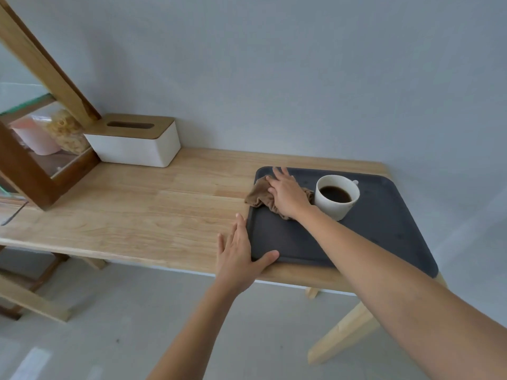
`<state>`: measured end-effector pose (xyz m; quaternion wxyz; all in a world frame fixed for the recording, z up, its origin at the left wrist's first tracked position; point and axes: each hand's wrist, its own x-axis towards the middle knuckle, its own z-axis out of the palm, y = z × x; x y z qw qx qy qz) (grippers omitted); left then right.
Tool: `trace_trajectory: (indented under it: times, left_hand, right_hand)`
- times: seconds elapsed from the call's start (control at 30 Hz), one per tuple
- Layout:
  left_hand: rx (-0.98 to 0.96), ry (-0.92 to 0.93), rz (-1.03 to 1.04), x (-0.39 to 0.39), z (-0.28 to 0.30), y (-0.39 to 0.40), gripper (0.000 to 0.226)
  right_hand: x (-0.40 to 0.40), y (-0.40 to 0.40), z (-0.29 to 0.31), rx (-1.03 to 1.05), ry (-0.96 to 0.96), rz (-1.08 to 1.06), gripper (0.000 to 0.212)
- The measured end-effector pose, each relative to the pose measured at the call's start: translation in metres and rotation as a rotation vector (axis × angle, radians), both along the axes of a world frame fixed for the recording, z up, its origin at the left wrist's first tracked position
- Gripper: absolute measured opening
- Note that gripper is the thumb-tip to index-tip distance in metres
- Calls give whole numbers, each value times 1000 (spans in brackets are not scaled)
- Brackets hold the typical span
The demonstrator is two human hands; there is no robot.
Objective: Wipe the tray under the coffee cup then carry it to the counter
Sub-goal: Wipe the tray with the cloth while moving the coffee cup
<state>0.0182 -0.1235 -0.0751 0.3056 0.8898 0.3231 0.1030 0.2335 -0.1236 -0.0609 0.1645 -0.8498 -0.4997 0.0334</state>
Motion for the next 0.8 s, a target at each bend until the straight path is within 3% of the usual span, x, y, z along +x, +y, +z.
trace_trajectory:
  times: [0.23,0.4,0.8]
  left_hand:
    - [50,59,-30,0,-1,2,102]
    - [98,119,-50,0,-3,2,99]
    - [172,169,-48,1,-8,4,100]
  right_hand:
    - [18,14,4,154,47,-76,63]
    - [6,3,2,56,95,-7,44]
    - [-57,-84,-6,78,139,177,44]
